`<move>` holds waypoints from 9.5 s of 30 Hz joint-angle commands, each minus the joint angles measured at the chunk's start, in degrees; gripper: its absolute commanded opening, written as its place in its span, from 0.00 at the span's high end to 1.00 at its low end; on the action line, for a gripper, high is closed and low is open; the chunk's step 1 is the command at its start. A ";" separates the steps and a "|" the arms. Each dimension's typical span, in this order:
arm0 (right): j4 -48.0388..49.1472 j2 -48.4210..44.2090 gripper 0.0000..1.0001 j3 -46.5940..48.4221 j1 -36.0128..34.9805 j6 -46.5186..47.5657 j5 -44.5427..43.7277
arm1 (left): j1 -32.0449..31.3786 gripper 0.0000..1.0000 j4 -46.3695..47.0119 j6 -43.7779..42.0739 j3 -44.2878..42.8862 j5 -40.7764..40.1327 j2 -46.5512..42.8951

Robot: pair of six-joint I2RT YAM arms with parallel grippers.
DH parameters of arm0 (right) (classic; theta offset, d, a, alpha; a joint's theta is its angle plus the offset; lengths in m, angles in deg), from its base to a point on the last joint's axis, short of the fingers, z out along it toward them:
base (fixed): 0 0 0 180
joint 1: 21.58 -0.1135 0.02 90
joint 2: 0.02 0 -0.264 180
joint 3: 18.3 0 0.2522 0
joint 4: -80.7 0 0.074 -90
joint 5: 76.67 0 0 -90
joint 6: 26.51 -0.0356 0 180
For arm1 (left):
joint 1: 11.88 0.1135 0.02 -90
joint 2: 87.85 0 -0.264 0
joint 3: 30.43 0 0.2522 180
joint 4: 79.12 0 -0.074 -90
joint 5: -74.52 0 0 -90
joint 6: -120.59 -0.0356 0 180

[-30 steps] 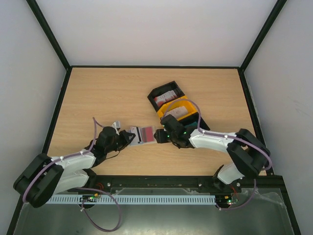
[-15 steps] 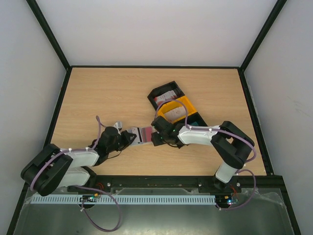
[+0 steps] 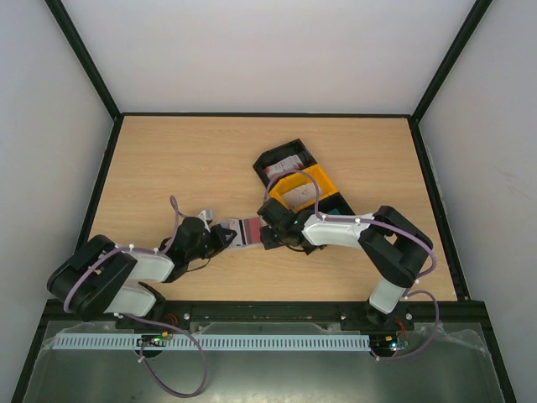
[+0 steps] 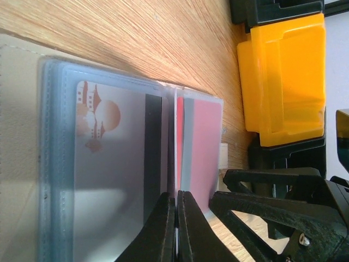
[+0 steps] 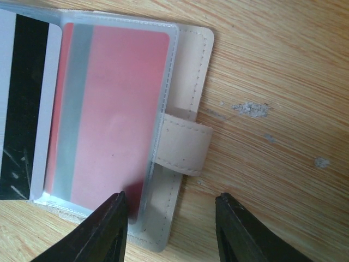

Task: Put the credit cards into the card holder
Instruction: Insert the credit card into the card holder, then pick up the credit card from the storage box.

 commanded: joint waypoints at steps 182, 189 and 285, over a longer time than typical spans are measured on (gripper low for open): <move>5.57 6.90 0.82 5.31 -1.94 -4.35 8.26 | -0.14 0.66 -34.32 -7.81 -9.97 -7.76 -12.64; 4.54 7.81 0.91 5.16 -1.91 -4.20 7.21 | -0.12 0.67 -32.46 -7.91 -9.60 -6.67 -10.16; -17.18 -8.77 0.64 3.89 18.80 2.98 -7.65 | -14.28 0.40 -13.22 -8.24 -29.24 0.24 15.62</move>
